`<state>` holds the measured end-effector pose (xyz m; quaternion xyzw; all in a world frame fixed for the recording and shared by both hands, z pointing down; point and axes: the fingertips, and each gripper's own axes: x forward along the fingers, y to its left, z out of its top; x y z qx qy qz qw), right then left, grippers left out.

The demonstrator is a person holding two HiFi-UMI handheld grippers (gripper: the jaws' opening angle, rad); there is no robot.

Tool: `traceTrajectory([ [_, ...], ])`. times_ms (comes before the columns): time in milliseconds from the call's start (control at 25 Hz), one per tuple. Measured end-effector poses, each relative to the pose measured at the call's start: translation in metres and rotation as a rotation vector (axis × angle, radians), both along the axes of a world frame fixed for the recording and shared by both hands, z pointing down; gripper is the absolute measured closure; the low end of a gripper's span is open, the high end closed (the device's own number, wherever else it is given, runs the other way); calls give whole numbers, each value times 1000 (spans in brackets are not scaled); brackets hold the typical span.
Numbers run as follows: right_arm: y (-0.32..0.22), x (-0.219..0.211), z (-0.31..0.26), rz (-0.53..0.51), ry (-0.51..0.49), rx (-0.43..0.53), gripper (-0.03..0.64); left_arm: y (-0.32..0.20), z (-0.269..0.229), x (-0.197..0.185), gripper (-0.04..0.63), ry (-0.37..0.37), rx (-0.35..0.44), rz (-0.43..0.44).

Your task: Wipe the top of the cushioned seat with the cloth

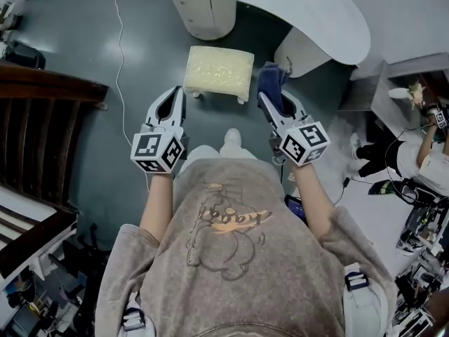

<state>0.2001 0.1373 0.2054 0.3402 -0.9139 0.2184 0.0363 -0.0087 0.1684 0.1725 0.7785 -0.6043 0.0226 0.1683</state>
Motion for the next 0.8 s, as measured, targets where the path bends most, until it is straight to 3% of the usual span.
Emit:
traceTrajectory([
  [280, -24, -12, 13, 27, 24, -33, 503, -30, 16, -8, 577, 15, -28, 27],
  [800, -83, -26, 35, 131, 29, -61, 503, -111, 40, -12, 577, -2, -60, 195],
])
